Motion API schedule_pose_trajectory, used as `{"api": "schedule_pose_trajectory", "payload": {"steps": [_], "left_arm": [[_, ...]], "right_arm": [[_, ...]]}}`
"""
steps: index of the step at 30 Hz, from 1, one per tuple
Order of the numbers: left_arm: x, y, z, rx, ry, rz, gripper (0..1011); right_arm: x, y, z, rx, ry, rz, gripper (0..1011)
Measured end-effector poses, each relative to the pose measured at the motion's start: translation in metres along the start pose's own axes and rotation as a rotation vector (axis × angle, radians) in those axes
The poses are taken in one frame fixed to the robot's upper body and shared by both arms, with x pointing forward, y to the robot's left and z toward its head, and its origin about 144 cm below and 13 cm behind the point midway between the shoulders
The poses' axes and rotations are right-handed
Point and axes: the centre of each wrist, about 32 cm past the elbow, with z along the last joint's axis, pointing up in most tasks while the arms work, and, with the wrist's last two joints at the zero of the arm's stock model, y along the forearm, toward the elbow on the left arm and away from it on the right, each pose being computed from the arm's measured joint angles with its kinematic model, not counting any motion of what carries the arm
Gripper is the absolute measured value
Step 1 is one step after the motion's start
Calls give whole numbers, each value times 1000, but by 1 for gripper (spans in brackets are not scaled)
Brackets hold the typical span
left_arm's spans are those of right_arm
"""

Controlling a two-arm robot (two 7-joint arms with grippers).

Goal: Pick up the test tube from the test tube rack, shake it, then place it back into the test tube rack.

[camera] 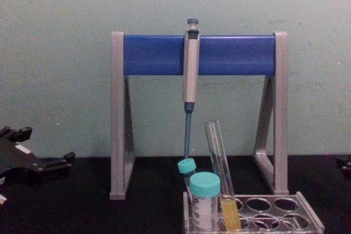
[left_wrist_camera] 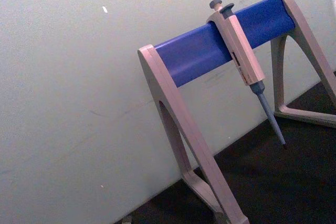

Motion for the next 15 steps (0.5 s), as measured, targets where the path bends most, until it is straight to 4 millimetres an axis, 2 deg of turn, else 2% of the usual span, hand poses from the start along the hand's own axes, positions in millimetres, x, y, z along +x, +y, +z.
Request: {"api": "schedule_pose_trajectory", "payload": {"steps": [15], "left_arm": [[0, 0, 0, 0, 0, 0, 1001]], "right_arm": [[0, 0, 0, 0, -2, 0, 1000]]}}
